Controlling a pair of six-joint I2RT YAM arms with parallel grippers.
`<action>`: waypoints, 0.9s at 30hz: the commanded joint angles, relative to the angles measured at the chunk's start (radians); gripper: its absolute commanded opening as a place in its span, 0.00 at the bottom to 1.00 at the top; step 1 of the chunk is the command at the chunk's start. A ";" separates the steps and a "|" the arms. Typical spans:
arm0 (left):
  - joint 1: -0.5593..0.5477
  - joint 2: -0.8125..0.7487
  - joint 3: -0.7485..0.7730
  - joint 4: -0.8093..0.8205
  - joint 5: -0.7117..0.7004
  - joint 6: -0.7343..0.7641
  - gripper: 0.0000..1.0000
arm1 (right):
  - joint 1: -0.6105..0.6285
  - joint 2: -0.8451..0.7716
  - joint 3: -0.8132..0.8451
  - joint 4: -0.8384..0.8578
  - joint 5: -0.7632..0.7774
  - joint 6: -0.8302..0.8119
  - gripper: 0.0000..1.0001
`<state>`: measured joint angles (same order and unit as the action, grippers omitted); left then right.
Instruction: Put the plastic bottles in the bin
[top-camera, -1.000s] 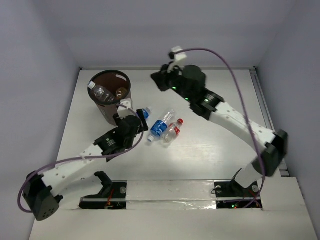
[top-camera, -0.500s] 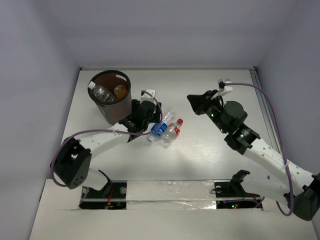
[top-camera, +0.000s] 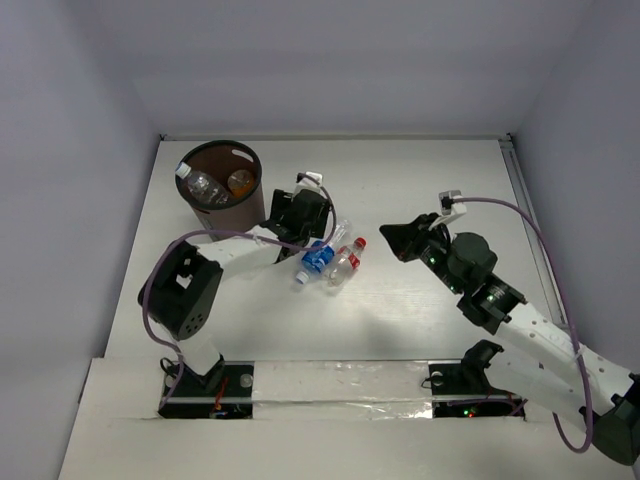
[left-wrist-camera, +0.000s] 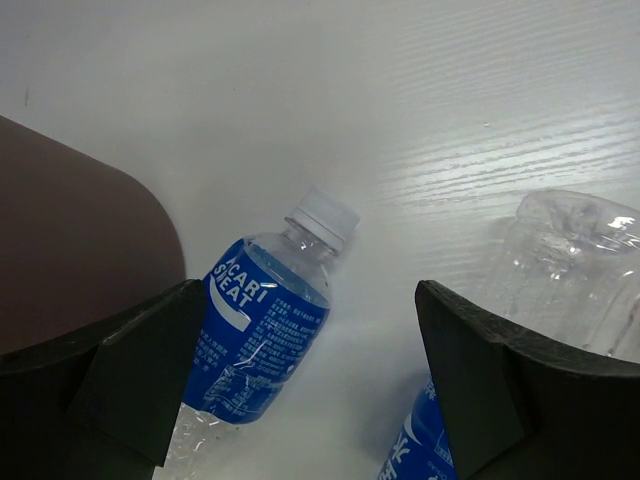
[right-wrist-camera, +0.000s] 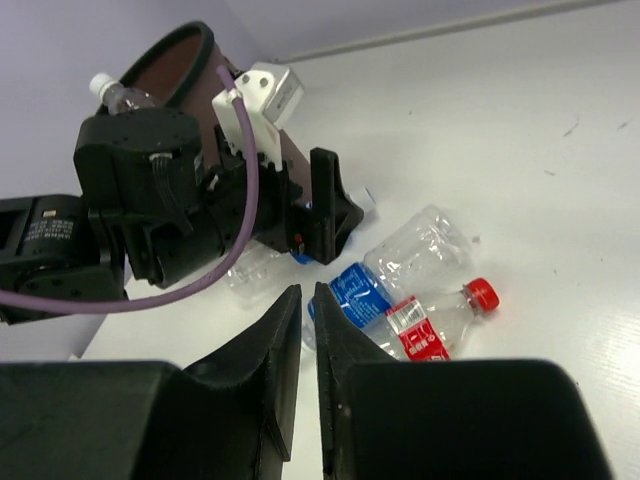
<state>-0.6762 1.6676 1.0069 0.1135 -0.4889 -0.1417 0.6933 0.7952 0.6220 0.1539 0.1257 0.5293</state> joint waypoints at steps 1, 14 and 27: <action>0.007 0.030 0.041 -0.017 -0.059 0.017 0.85 | 0.000 -0.024 -0.015 0.015 -0.024 0.018 0.16; 0.026 0.122 0.068 -0.040 -0.137 0.008 0.85 | 0.000 -0.004 -0.050 0.024 -0.044 0.044 0.17; 0.044 0.149 0.088 -0.083 -0.068 -0.059 0.72 | 0.000 0.174 0.061 -0.010 -0.067 0.047 0.68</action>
<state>-0.6403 1.8313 1.0611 0.0574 -0.5758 -0.1661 0.6933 0.9455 0.6147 0.1223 0.0765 0.5758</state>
